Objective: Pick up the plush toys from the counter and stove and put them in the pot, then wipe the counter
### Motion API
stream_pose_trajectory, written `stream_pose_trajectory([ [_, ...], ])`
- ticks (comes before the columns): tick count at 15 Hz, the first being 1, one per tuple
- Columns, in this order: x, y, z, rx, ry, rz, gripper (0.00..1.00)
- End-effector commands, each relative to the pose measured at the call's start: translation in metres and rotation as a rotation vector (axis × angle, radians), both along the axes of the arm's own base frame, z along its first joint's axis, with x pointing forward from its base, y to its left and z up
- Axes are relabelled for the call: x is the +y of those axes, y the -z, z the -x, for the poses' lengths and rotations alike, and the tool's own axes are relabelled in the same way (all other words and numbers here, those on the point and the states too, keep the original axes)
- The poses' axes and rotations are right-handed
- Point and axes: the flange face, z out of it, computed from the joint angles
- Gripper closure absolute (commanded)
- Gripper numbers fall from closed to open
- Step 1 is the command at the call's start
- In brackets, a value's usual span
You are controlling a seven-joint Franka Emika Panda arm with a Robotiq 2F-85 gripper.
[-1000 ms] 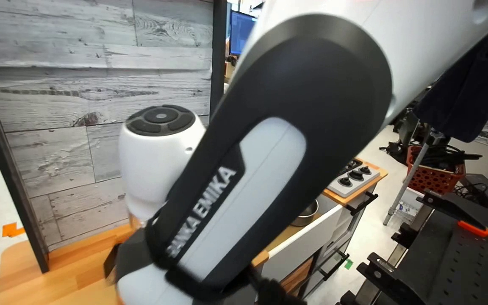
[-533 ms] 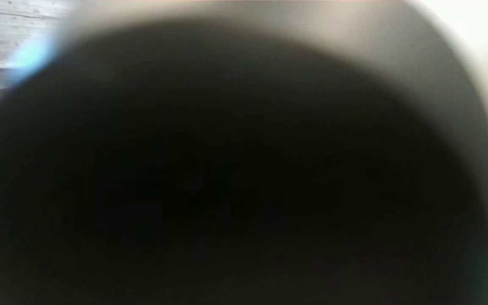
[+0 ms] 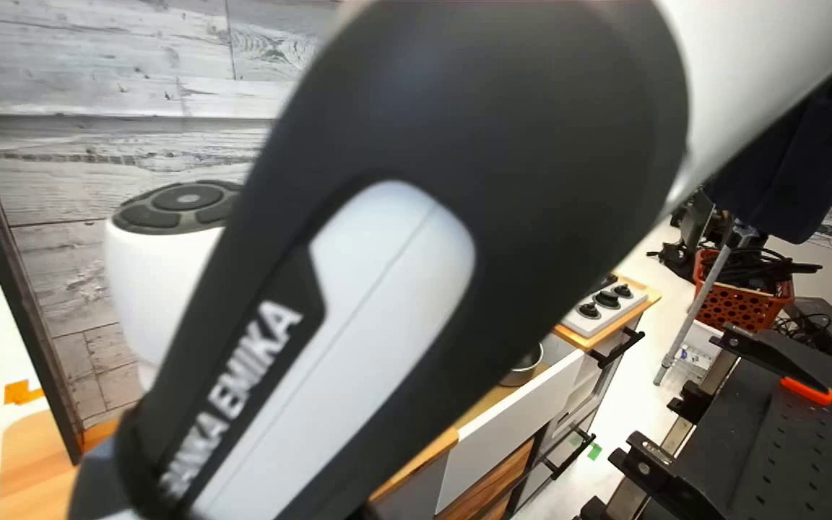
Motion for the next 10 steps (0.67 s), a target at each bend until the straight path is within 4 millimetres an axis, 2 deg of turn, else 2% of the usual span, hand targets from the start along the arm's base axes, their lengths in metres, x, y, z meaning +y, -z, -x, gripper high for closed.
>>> stream_pose_trajectory([
  [1, -0.084, 0.034, -0.002, 0.036, 0.148, 0.108, 0.0],
  [3, -0.12, 0.039, -0.011, 0.037, 0.221, 0.138, 0.0],
  [5, -0.129, 0.042, -0.019, 0.025, 0.225, 0.136, 0.0],
  [6, -0.125, 0.042, -0.021, 0.023, 0.218, 0.125, 0.0],
  [10, -0.075, 0.037, -0.022, -0.012, 0.154, 0.053, 0.0],
])
